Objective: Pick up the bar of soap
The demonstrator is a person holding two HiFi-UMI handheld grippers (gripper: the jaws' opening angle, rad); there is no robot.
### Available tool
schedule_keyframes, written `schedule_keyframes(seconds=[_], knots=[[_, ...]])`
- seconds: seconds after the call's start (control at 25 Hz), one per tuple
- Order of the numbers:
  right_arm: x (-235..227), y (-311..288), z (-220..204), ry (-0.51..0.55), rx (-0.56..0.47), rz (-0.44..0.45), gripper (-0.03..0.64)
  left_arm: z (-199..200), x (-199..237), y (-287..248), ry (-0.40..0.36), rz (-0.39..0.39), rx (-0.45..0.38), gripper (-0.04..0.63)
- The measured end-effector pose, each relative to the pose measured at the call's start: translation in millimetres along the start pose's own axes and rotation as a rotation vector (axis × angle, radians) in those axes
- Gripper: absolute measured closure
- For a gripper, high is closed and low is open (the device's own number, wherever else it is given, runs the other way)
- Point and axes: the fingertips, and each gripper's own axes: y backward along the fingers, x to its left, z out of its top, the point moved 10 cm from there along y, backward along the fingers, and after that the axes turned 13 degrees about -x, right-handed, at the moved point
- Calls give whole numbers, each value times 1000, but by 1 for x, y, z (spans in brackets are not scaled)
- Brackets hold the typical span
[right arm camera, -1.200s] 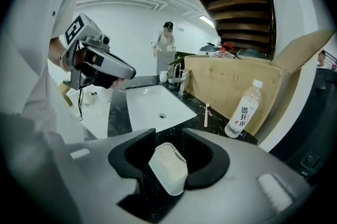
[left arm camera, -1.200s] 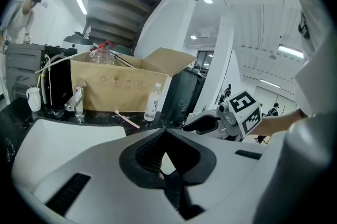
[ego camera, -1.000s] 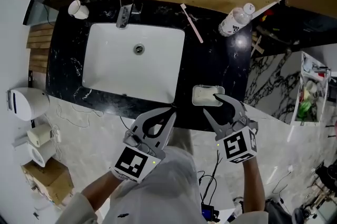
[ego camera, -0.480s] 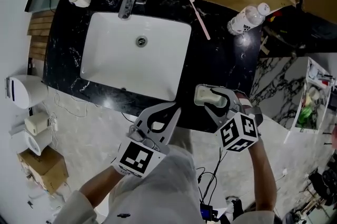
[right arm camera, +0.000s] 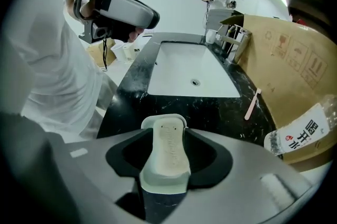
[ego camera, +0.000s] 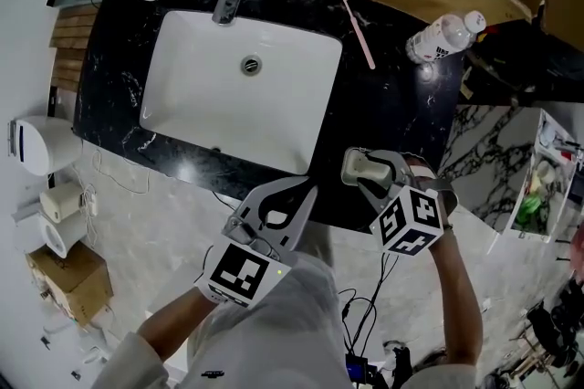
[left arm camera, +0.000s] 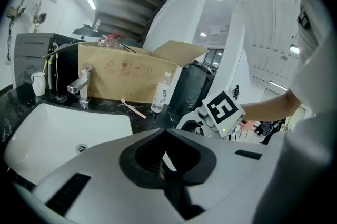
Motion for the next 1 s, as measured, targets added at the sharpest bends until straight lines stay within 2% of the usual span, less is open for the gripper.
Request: schedule_keyframes(seconds=[0.28,0.44,0.72,1.0], knots=[[-2,-13,-5,31,82,49,417,-5,9,0,-11,4,-2,595],[-1,-20,-4,60,127,68,425,-2,13,0,32,16,1,595],[5,-30,-9,125,236,108,420,-3,20,1,38,17,3,595],[4,-33,-7,135,263,124,422,-4,26,2,45,16,4,595]])
